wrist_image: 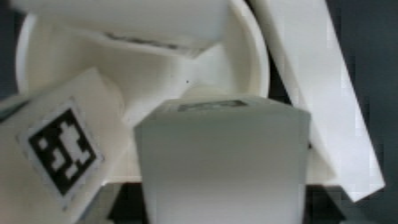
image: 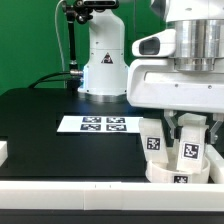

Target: Assemble stool

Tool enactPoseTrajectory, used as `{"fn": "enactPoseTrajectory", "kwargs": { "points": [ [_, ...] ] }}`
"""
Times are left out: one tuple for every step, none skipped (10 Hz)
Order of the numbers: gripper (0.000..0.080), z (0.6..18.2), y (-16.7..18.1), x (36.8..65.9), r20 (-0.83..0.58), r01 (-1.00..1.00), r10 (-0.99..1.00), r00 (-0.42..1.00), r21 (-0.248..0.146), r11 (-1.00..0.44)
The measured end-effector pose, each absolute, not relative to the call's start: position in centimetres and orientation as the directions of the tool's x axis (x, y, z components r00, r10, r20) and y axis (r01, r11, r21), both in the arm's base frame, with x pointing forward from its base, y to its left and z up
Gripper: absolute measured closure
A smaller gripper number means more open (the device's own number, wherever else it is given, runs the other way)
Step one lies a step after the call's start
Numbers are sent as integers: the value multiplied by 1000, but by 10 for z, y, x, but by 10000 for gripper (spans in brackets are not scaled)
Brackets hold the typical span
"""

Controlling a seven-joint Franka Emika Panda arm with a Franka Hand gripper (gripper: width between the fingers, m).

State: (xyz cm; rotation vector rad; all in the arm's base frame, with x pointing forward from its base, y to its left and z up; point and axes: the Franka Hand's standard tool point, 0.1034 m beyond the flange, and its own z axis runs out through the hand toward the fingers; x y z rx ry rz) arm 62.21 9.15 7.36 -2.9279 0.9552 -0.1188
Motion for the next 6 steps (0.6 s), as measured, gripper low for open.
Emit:
{"fn": "enactPoseTrajectory", "kwargs": {
  "points": [
    [459,74,93,623,33,-693,-699,714,-105,-713],
    [459,74,96,623,5,-786,-792,610,-124,-606],
    [459,74,100,622,-7,-836,-842,540,-123,-535],
    [459,74,106,621,-13,-860,-866,501,-123,-495],
    [459,74,106,621,-22,-887,-892,451,-123,-445],
    [459,74,107,621,-29,-907,-912,409,-123,-403]
  ]
}}
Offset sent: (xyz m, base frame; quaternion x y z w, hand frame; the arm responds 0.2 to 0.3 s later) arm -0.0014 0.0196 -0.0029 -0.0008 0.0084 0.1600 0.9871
